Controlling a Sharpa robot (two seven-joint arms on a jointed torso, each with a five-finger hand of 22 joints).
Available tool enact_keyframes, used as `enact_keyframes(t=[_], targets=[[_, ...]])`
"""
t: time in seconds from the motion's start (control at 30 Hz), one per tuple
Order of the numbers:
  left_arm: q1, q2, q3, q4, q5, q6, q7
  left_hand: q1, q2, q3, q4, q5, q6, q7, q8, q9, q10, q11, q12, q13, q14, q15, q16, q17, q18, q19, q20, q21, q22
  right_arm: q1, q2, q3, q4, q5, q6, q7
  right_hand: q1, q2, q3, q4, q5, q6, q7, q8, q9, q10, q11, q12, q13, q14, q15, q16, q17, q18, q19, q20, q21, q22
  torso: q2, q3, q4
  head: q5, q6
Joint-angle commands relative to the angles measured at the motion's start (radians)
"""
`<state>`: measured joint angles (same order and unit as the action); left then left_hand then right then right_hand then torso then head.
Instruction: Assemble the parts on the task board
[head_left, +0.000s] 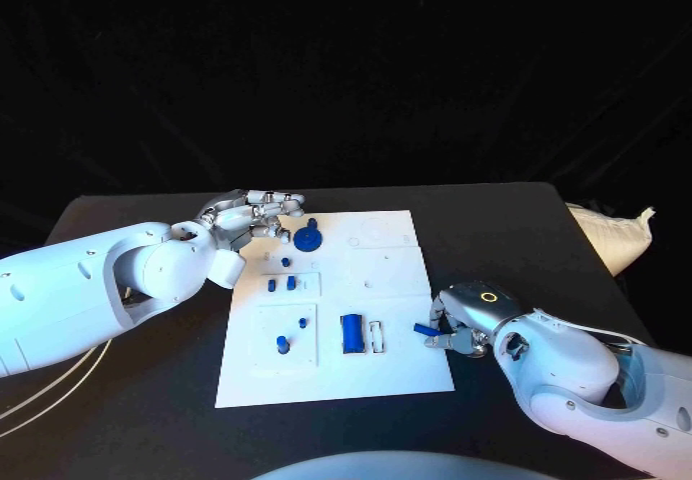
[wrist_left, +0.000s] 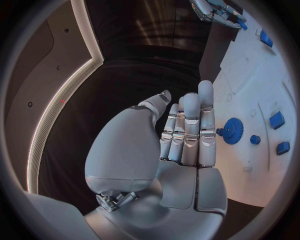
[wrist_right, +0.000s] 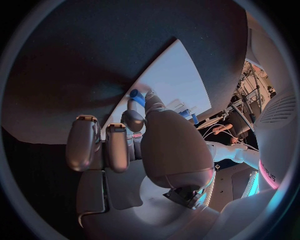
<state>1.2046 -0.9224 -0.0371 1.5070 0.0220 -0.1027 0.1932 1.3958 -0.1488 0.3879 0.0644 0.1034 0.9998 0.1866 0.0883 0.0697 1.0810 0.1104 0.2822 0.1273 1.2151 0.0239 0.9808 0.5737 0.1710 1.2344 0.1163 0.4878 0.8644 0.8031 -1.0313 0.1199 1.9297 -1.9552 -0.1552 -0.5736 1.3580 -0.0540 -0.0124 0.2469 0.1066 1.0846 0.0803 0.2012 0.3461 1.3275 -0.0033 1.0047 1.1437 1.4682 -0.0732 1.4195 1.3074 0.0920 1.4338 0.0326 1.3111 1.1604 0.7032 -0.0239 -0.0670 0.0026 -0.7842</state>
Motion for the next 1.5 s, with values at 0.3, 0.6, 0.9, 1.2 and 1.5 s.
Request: enact_keyframes(t=[0.3, 0.6, 0.9, 1.2, 1.5], targets=[[0.0, 0.004, 0.001, 0.0, -0.004, 0.02, 0.003, -0.006, 0.005, -0.004, -0.002, -0.001, -0.009, 0.001, 0.003, 0.0, -0.008, -0.001, 0.004, 0.001, -0.01, -0.001, -0.002, -0.001, 0.01, 0.0, 0.004, -0.005, -0.001, -0.008, 0.019, -0.007, -0.028, 0.008, 0.065, -0.012, 0.105, 0.038, 0.1, -0.061, -0.001, 0.011, -0.011, -0.001, 0.006, 0.004, -0.007, 0.002, 0.002, 0.064, -0.006, 0.005, 0.062, -0.012, 0.004, -0.007, 0.007, 0.01, 0.0, -0.0003, 0.0021, -0.002, 0.004], [0.0, 0.005, 0.001, 0.001, -0.005, 0.02, 0.003, -0.007, 0.006, -0.005, -0.003, -0.001, -0.01, 0.001, 0.003, 0.0, -0.01, 0.0, 0.006, 0.002, -0.011, 0.0, -0.002, -0.003, 0.01, 0.0, 0.004, -0.005, -0.002, -0.008, 0.03, -0.007, -0.031, 0.011, 0.057, -0.013, 0.132, 0.055, 0.177, -0.1, 0.019, 0.018, -0.018, 0.003, 0.014, 0.015, -0.013, 0.013, 0.012, 0.064, -0.011, 0.007, 0.065, -0.013, 0.007, -0.012, 0.012, 0.018, 0.0, -0.001, 0.0015, -0.001, 0.005], [0.0, 0.005, 0.001, 0.001, -0.005, 0.021, 0.004, -0.007, 0.011, -0.003, -0.002, -0.001, -0.009, 0.0, 0.005, 0.0, -0.012, -0.001, 0.009, 0.002, -0.012, 0.0, -0.002, -0.004, 0.01, 0.0, 0.004, -0.006, -0.003, -0.008, 0.033, -0.007, -0.006, 0.151, -0.054, -0.007, -0.023, 0.014, 0.226, -0.027, 0.195, 0.012, -0.015, 0.001, 0.025, 0.034, -0.011, 0.031, 0.027, 0.068, -0.008, 0.018, 0.082, -0.016, 0.014, -0.01, 0.022, 0.034, 0.0, -0.0007, 0.0031, 0.0, 0.007], [0.0, 0.005, 0.001, 0.001, -0.005, 0.025, 0.005, -0.006, 0.016, 0.0, -0.003, 0.0, -0.007, -0.001, 0.007, 0.001, -0.014, -0.001, 0.011, 0.002, -0.013, -0.001, -0.002, -0.006, 0.01, 0.0, 0.004, -0.007, -0.003, -0.008, 0.048, -0.006, 0.01, 0.355, -0.186, 0.003, -0.063, -0.022, 0.268, -0.007, 0.262, 0.02, -0.018, 0.001, 0.033, 0.049, -0.014, 0.061, 0.053, 0.071, -0.011, 0.029, 0.096, -0.019, 0.021, -0.013, 0.034, 0.052, 0.001, -0.0012, 0.0027, 0.001, 0.006], [0.0, 0.006, 0.001, 0.002, -0.005, 0.024, 0.004, -0.006, 0.016, 0.0, -0.003, 0.0, -0.007, -0.001, 0.007, 0.001, -0.014, -0.001, 0.011, 0.002, -0.013, -0.001, -0.002, -0.006, 0.01, 0.0, 0.004, -0.007, -0.003, -0.008, 0.071, -0.006, 0.004, 0.5, -0.239, -0.015, -0.072, -0.032, 0.279, -0.009, 0.291, 0.021, -0.019, 0.001, 0.038, 0.048, -0.014, 0.059, 0.054, 0.071, -0.012, 0.029, 0.096, -0.019, 0.021, -0.013, 0.034, 0.052, 0.001, -0.0011, 0.0016, 0.003, 0.006]])
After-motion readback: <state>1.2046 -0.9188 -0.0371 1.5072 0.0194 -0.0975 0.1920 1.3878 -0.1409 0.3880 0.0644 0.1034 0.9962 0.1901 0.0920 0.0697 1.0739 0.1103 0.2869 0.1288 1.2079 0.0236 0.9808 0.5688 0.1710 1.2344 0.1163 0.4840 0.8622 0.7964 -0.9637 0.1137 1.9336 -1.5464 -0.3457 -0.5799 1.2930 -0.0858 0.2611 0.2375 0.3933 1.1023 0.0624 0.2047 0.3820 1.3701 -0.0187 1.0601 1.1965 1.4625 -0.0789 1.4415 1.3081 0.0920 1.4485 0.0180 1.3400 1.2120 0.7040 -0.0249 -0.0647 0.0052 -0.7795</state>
